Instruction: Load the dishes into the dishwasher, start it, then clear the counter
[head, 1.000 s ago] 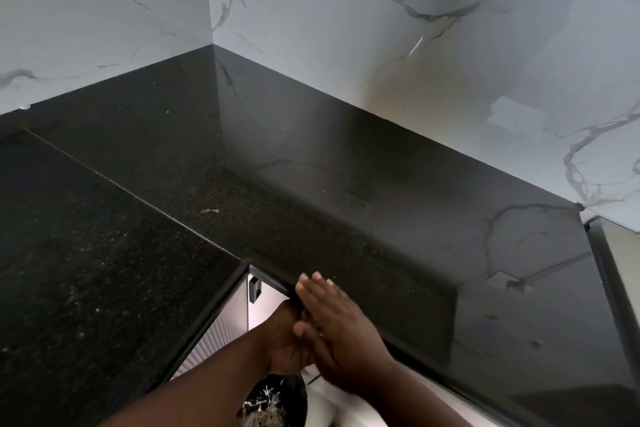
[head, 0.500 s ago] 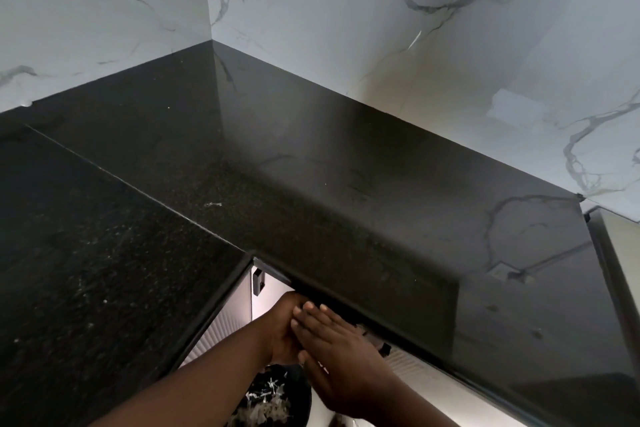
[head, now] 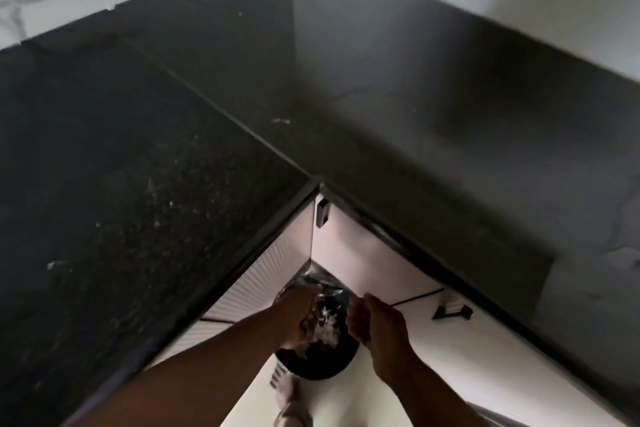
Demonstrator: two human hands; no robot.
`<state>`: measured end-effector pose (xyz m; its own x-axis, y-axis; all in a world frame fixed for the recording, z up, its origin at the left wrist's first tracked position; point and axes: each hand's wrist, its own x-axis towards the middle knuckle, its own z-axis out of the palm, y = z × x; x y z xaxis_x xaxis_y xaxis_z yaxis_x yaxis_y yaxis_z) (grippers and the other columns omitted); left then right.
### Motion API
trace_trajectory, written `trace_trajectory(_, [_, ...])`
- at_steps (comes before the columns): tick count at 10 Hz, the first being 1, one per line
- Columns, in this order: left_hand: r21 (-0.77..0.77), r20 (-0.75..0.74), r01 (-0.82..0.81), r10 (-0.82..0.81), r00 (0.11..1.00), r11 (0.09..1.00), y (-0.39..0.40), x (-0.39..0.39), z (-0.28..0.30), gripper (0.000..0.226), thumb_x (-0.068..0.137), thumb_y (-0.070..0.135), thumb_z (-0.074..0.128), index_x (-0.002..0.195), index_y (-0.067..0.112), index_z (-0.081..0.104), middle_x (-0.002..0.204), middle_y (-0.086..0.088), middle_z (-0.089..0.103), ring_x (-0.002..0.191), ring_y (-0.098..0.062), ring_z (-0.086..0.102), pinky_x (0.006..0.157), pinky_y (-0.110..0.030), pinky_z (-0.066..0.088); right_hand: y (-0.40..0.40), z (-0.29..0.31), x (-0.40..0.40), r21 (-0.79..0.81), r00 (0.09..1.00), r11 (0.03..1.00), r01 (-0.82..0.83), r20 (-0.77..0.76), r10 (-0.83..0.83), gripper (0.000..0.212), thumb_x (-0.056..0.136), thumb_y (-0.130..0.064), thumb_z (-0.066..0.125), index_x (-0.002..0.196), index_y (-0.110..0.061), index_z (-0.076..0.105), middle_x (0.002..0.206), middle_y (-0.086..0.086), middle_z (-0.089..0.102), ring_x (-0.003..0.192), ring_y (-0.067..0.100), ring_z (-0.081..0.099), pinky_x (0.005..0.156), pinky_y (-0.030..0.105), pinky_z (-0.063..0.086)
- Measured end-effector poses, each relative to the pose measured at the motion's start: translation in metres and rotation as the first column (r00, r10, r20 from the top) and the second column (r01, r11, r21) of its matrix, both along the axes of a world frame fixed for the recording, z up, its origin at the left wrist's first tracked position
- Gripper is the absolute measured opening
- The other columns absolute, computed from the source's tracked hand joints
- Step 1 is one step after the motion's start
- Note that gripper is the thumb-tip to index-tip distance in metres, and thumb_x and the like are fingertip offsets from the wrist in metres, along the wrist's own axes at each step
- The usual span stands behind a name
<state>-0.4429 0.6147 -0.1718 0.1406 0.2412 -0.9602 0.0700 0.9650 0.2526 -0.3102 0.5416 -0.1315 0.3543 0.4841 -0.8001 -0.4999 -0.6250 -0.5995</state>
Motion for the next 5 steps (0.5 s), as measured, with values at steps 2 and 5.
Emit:
trace_trajectory(2, [-0.018, -0.025, -0.002, 0.001, 1.000, 1.000, -0.004, 0.008, -0.060, 0.063, 0.088, 0.072, 0.038, 0.092, 0.013, 0.062, 0.082, -0.009, 0.067, 0.078, -0.017, 0.062, 0.069, -0.025, 0.050, 0.006, -0.098, -0.012, -0.212, 0.980, 0.962, -0.174, -0.135, 0.148, 0.042, 0.104, -0.030, 0.037, 0.123, 0.001, 0.059, 0.126, 0.019, 0.062, 0.121, 0.037, 0.055, 0.095, 0.039, 0.046])
trace_trajectory(5, [-0.029, -0.002, -0.047, 0.047, 0.999, 0.998, -0.024, -0.022, -0.084, 0.097, 0.076, 0.089, 0.014, 0.126, 0.020, 0.061, 0.125, -0.014, 0.064, 0.115, -0.034, 0.059, 0.097, -0.048, 0.045, -0.014, -0.115, 0.011, -0.235, 0.977, 0.955, -0.180, 0.067, 0.200, 0.020, 0.097, -0.025, 0.050, 0.095, -0.010, 0.063, 0.106, 0.011, 0.063, 0.081, 0.014, 0.056, 0.078, 0.030, 0.043])
